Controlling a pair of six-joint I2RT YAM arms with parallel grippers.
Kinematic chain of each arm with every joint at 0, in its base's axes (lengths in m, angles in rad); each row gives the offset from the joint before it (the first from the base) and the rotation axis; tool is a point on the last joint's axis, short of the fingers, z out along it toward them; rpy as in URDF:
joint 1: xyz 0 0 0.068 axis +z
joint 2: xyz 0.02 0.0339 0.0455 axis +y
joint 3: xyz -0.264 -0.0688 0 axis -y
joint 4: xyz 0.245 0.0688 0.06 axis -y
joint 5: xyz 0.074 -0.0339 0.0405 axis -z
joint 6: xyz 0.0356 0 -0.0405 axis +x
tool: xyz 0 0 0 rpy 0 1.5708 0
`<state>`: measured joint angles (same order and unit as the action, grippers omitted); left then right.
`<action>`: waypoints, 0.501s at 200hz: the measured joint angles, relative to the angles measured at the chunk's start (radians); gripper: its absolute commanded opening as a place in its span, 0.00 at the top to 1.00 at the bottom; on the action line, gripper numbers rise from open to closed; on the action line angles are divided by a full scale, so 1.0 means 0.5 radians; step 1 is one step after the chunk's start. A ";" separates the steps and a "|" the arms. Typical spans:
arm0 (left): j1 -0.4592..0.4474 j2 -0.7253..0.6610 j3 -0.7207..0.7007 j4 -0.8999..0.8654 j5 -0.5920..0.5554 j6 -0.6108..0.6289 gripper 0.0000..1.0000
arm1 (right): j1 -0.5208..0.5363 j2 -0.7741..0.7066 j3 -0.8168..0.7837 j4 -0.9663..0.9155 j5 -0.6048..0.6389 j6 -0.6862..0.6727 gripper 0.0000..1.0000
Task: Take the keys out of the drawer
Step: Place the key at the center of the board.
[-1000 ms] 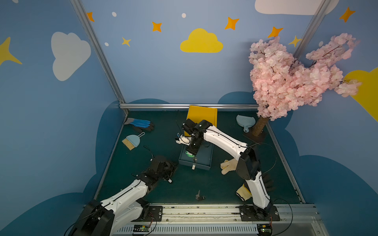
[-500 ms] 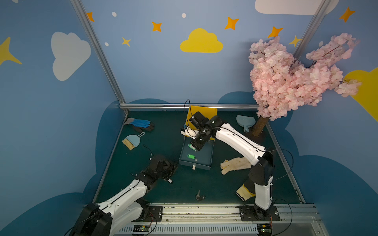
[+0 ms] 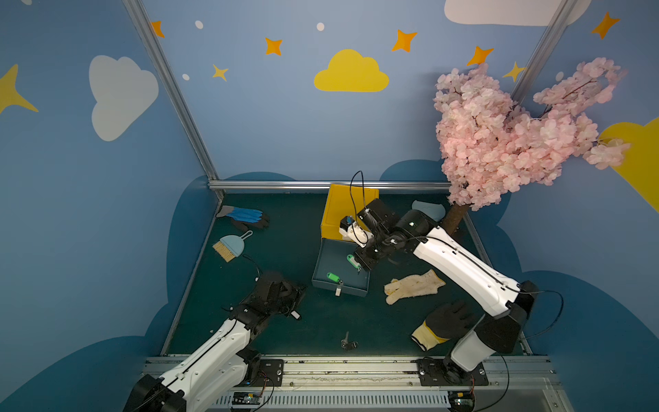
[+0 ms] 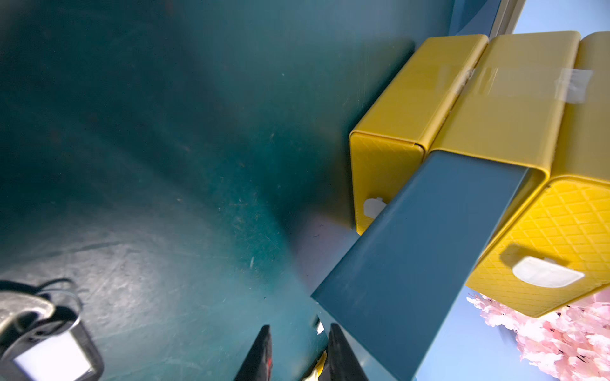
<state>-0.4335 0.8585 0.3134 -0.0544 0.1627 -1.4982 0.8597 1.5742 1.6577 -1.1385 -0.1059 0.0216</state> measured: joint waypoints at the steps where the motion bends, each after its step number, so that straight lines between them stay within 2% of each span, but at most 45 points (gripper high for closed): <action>1: 0.001 0.000 0.000 -0.001 0.000 0.001 0.69 | 0.000 -0.016 -0.026 0.000 -0.003 0.010 1.00; 45: 0.017 0.116 0.097 -0.050 0.053 0.076 0.69 | -0.001 -0.430 -0.832 0.066 -0.053 0.291 1.00; 72: 0.017 0.197 0.174 -0.055 0.101 0.126 0.69 | -0.001 -0.487 -1.172 0.195 -0.071 0.411 1.00; 100: 0.017 0.220 0.233 -0.093 0.143 0.164 0.68 | -0.001 -0.487 -1.374 0.351 -0.074 0.475 1.00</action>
<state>-0.4252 0.9684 0.4297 -0.1009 0.2344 -1.4162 0.8593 1.3308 0.9707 -0.9630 -0.1429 0.2588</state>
